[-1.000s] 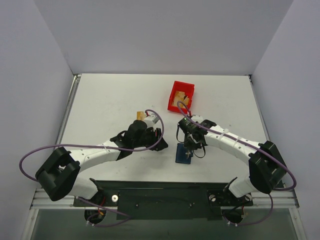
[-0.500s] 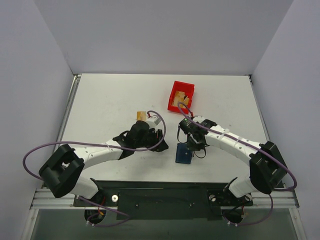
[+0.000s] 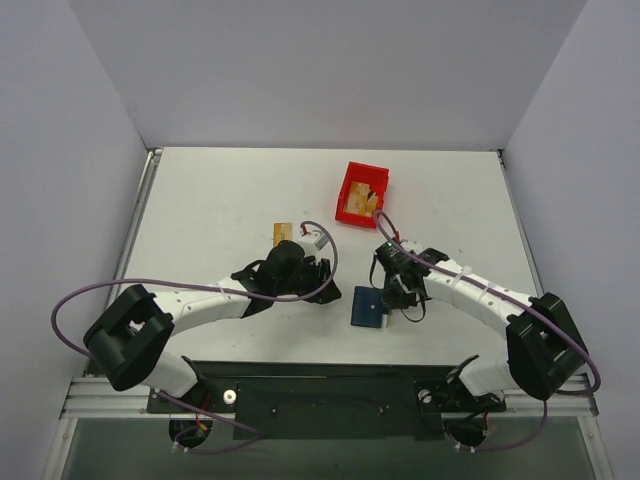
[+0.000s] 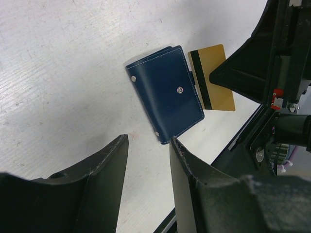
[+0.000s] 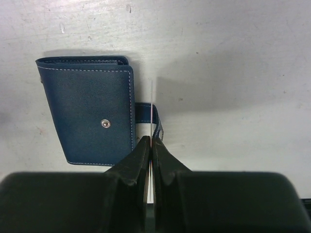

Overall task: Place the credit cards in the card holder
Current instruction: Open the card holder at the center of the board.

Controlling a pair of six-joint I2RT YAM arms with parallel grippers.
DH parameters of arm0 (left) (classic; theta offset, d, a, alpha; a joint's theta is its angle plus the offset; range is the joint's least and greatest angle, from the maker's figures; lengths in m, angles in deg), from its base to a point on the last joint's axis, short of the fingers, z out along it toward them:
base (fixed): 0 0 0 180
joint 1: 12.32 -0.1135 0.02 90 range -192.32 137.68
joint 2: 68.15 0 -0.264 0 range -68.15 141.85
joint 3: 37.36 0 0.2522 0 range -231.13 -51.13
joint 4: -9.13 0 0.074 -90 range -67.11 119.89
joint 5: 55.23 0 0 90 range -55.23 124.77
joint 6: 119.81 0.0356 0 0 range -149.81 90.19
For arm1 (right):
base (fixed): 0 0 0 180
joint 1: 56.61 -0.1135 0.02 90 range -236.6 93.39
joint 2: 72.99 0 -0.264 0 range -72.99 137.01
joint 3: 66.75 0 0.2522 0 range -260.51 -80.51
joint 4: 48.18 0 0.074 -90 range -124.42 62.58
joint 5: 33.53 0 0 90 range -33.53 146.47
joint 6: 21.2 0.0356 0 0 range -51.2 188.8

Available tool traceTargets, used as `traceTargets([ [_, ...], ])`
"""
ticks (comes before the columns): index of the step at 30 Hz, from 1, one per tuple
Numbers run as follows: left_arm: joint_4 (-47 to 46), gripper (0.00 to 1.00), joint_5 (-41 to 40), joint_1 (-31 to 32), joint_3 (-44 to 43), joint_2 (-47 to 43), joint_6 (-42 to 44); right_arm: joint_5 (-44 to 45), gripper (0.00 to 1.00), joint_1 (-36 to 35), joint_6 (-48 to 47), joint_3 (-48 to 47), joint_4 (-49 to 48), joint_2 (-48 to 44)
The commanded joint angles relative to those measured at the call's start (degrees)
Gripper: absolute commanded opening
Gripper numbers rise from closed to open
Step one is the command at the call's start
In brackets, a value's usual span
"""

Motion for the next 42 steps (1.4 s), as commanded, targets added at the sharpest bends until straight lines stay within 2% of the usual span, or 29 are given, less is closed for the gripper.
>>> traceTargets([
  [1,0.2,0.49,-0.6,0.4,-2.8,0.8,1.0,-3.6,0.00,1.2,-0.9,2.5,-3.5,-2.2],
  [9,-0.7,0.49,-0.4,1.1,-3.3,3.8,1.1,-8.7,0.00,3.0,-0.6,8.1,-10.3,-5.6],
  [12,-1.8,0.39,-0.2,1.5,-3.1,5.9,1.3,-9.1,0.00,3.4,-0.7,9.4,-11.0,-7.1],
  [15,-2.8,0.24,-0.3,2.1,-3.0,9.3,1.7,-9.8,0.00,3.6,-1.0,10.2,-12.0,-8.1],
  [21,-5.4,0.13,0.2,3.3,-2.4,13.4,1.1,-10.9,0.00,3.8,-1.6,10.8,-13.2,-10.2],
  [34,-5.5,0.08,0.2,4.3,-3.4,15.9,1.1,-13.5,0.00,3.9,-2.2,10.4,-13.8,-13.8],
  [42,-5.4,0.05,0.0,4.3,-3.2,16.2,1.1,-17.4,0.00,3.8,-2.2,11.4,-18.6,-14.7],
])
